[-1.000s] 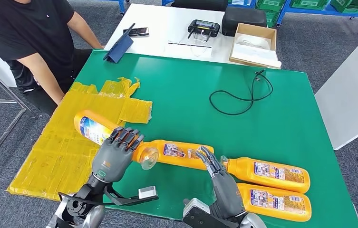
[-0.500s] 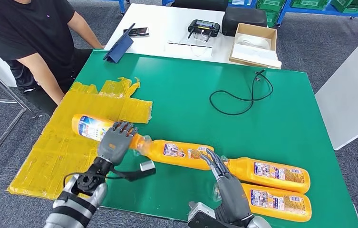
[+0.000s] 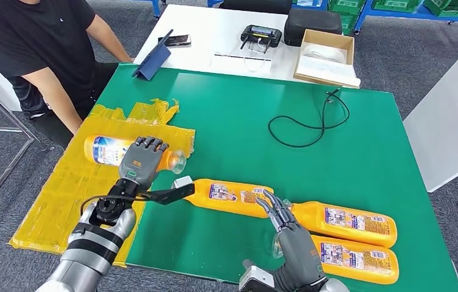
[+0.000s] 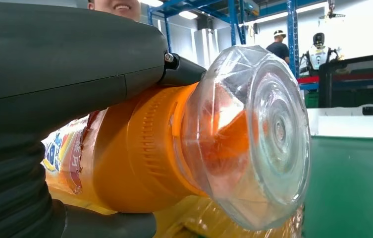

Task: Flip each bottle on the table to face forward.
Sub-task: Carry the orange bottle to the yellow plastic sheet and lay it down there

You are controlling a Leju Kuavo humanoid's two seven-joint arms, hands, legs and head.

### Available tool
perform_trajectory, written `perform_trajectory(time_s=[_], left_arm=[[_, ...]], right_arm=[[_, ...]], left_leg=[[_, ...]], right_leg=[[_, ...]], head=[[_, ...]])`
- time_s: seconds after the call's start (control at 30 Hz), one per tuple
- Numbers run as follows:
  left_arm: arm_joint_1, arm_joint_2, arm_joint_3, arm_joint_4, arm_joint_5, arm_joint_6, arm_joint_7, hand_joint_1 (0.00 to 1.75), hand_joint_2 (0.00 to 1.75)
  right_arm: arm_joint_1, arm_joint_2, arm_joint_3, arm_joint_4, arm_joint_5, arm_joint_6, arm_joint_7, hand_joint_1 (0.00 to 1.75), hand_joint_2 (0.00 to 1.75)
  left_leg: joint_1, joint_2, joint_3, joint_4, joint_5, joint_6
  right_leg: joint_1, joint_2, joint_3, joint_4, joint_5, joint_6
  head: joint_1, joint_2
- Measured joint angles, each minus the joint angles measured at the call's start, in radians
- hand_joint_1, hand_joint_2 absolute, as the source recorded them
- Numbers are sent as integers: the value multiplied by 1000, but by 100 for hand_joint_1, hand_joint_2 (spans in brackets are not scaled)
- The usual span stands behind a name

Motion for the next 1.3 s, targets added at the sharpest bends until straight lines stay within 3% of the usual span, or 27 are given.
perform_trajectory(time_s=[0.17, 0.27, 0.3, 0.4, 0.67, 1.07, 1.17, 1.3], left_arm=[[-16, -10, 7, 0, 55, -50, -25, 175, 175], [-16, -11, 8, 0, 103, -92, -48, 44, 175], [-16, -11, 8, 0, 119, -109, -55, 0, 131], [-17, -11, 6, 3, 165, -167, -71, 0, 0], [-32, 10, -8, 29, 237, -250, -77, 0, 0], [-38, 42, -25, 70, 301, -279, -78, 0, 0], [-33, 40, -3, 68, 492, -356, -109, 0, 0], [-7, 15, 86, 8, 952, -550, -119, 0, 0]], right_arm=[[-3, 0, 3, 0, 2, 4, 0, 0, 175], [-4, 0, 3, 0, 0, 12, -3, 0, 175], [-5, 0, 3, 0, -2, 15, -4, 0, 175], [-8, 1, 2, 1, -8, 20, -14, 0, 175], [-21, 0, 1, 8, -18, 36, -30, 0, 175], [-41, 2, -3, 27, -15, 57, -36, 0, 175], [-52, 2, -14, 36, -1, 71, -32, 0, 175], [-117, 4, -65, 77, 45, 122, -5, 0, 175]], left_leg=[[0, 0, 0, 0, 0, 0], [0, 0, 0, 0, 0, 0], [0, 0, -1, 0, 0, 0], [0, 0, -1, 0, 0, 0], [0, 0, 0, 0, 0, 0], [0, 0, 0, 0, 0, 0], [0, 0, 0, 0, 0, 0], [0, 1, 0, 0, 1, 1]], right_leg=[[0, 0, 0, 0, 0, 0], [0, 0, 0, 0, 0, 0], [0, 0, 0, 0, 0, 0], [0, 0, -1, 0, 0, 0], [0, 0, 0, 0, 0, 0], [0, 0, 0, 0, 0, 0], [0, 0, 0, 0, 0, 0], [0, 1, 0, 1, 1, 1]], head=[[0, 0], [0, 0], [0, 0], [0, 0], [0, 0], [0, 0], [0, 0], [0, 0]])
